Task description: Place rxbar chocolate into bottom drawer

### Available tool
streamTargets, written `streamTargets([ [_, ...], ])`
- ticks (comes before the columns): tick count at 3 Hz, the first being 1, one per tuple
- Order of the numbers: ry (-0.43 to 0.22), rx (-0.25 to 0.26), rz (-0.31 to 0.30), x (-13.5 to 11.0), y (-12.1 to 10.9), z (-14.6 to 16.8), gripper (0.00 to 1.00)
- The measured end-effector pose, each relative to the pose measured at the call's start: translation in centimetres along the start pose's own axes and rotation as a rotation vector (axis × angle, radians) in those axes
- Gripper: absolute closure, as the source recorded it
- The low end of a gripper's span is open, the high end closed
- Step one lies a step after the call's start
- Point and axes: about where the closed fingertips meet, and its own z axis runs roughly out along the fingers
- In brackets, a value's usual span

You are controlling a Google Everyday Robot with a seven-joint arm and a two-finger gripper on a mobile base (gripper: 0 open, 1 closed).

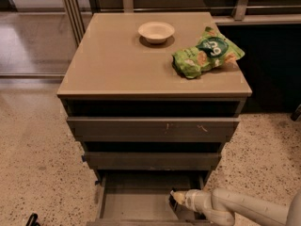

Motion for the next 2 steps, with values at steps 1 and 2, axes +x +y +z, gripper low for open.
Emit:
streamTargets([
  [1, -0.004, -0.011, -0.008, 0.07, 0.32, -0.06, 0.39],
  [2, -0.035, -0.035, -0.043, 0.24, 1.32, -1.00, 0.08],
])
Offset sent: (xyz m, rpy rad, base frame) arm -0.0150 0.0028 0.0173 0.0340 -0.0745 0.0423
